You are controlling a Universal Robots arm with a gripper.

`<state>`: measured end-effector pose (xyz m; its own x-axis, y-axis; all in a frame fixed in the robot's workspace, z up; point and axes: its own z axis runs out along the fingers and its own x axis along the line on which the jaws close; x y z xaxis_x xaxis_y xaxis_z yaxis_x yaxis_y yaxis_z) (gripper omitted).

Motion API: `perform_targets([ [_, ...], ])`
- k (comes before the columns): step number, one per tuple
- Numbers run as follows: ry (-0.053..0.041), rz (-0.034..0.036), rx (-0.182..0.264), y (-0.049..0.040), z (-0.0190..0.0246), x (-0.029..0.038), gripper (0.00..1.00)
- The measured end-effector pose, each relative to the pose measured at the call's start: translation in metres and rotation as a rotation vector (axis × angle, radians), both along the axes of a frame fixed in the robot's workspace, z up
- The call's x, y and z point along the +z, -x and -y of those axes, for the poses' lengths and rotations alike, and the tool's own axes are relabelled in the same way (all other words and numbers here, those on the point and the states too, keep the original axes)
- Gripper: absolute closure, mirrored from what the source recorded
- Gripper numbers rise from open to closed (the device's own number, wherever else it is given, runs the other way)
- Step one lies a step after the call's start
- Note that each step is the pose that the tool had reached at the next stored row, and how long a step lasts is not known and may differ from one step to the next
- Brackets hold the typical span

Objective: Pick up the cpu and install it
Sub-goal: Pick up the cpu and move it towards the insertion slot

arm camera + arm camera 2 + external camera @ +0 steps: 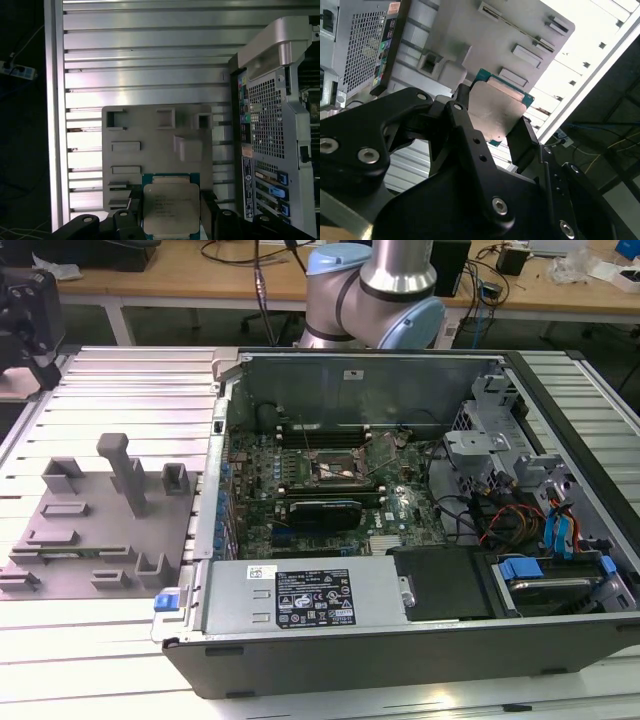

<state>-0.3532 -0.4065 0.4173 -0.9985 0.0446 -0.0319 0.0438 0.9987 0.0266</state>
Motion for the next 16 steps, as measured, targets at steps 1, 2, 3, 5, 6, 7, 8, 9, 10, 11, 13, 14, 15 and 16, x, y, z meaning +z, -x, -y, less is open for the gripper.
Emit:
perform_targets([
  [1, 0.0000, 0.0000, 0.000, -0.0015, 0.0000, 0.0000, 0.45],
  [2, -0.0001, 0.0002, 0.000, -0.0033, 0.0000, -0.0001, 0.45],
  [3, 0.0000, 0.0001, 0.000, -0.0049, 0.0000, 0.0000, 0.45],
  [5, 0.0000, 0.0001, 0.000, -0.0100, 0.0000, 0.0000, 0.45],
  [6, 0.0000, 0.0000, 0.000, -0.0127, 0.0000, 0.0000, 0.45],
  [7, 0.0000, 0.0001, 0.000, -0.0152, 0.0000, 0.0000, 0.45],
  [8, 0.0000, 0.0000, 0.000, -0.0169, 0.0000, 0.0000, 0.45],
  [9, 0.0000, 0.0001, 0.000, -0.0193, 0.0000, 0.0000, 0.45],
  [10, 0.0000, 0.0001, 0.000, -0.0208, 0.0000, 0.0000, 0.45],
  [11, 0.0000, 0.0001, 0.000, -0.0239, 0.0000, -0.0001, 0.45],
  [13, 0.0000, 0.0001, 0.000, -0.0297, 0.0000, 0.0000, 0.45],
  [14, 0.0000, 0.0000, 0.000, -0.0318, 0.0000, 0.0000, 0.45],
  [15, 0.0001, 0.0000, 0.000, -0.0337, 0.0000, 0.0000, 0.45],
  [16, 0.0000, 0.0000, 0.000, -0.0358, 0.0000, 0.0000, 0.45],
])
